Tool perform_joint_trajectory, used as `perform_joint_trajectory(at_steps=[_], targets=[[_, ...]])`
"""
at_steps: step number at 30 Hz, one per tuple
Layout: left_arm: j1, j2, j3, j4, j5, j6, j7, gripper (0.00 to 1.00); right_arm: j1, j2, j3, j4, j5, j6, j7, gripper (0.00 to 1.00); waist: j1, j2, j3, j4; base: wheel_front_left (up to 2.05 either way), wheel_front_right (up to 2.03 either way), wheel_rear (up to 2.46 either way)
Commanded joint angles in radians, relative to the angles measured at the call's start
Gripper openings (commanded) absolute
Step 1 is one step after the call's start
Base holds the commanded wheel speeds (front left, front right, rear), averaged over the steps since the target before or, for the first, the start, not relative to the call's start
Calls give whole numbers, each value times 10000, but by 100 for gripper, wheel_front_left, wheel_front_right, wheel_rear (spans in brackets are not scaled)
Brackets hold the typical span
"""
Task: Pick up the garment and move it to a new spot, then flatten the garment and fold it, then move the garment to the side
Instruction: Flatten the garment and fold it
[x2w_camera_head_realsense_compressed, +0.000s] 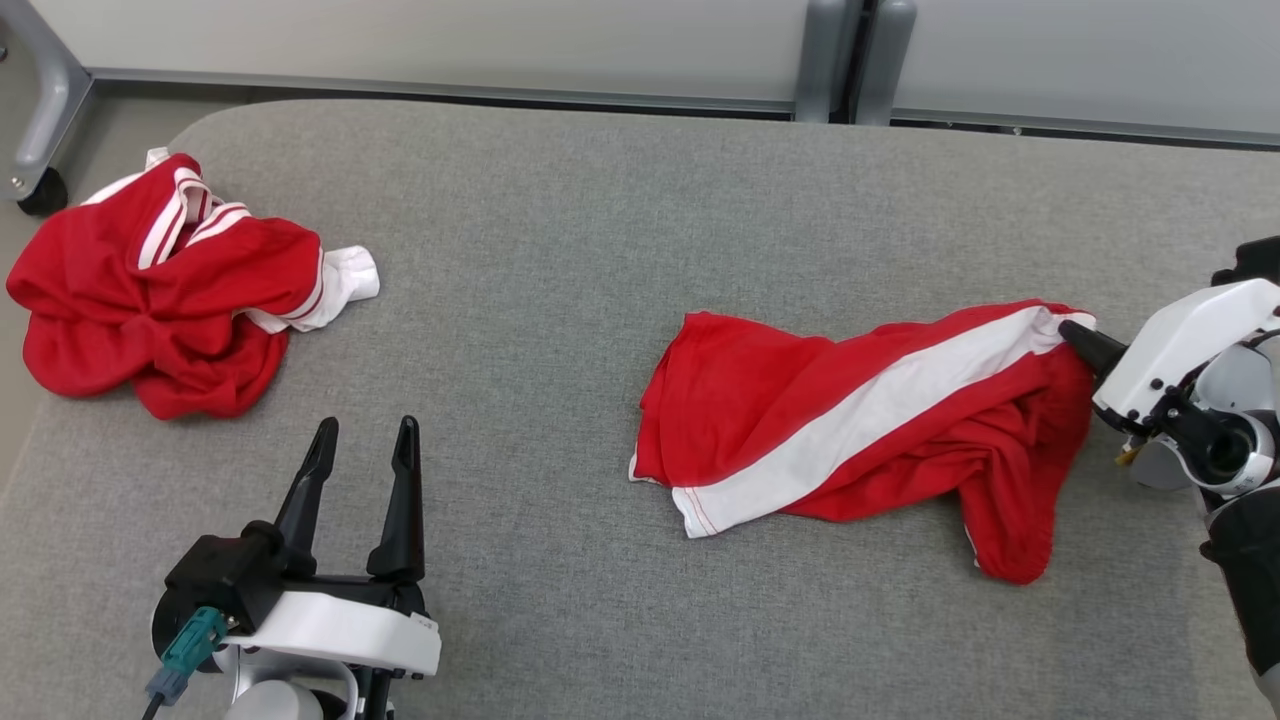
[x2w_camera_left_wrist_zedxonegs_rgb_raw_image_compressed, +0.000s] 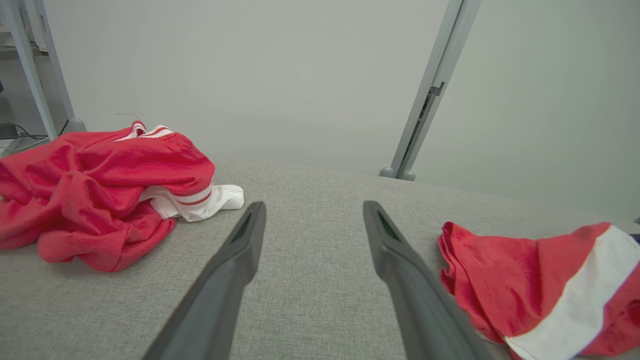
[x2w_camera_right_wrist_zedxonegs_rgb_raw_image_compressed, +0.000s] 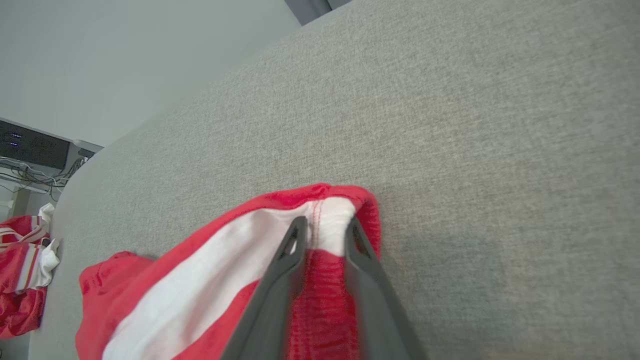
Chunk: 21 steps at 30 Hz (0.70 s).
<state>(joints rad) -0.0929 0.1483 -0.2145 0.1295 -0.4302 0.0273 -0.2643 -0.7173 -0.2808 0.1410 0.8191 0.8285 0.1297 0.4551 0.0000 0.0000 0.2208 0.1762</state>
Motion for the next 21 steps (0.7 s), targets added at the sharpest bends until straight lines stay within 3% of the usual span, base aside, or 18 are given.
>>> perform_joint_trajectory(at_steps=[1, 11, 21], targets=[[-75, 38, 63, 68, 70, -54, -2, 100, 162, -71, 202, -202, 206, 20, -115, 0, 0, 0, -140, -92, 0, 0, 0], [245, 123, 83, 334, -42, -87, 24, 100, 1113, -352, 1378, -2025, 1089, 20, -434, 0, 0, 0, -904, -548, 0, 0, 0], [878, 281, 8, 368, -235, -11, 334, 100, 3757, -1556, 2428, -6237, 2791, 20, 694, 0, 0, 0, -1771, -1258, 0, 0, 0]])
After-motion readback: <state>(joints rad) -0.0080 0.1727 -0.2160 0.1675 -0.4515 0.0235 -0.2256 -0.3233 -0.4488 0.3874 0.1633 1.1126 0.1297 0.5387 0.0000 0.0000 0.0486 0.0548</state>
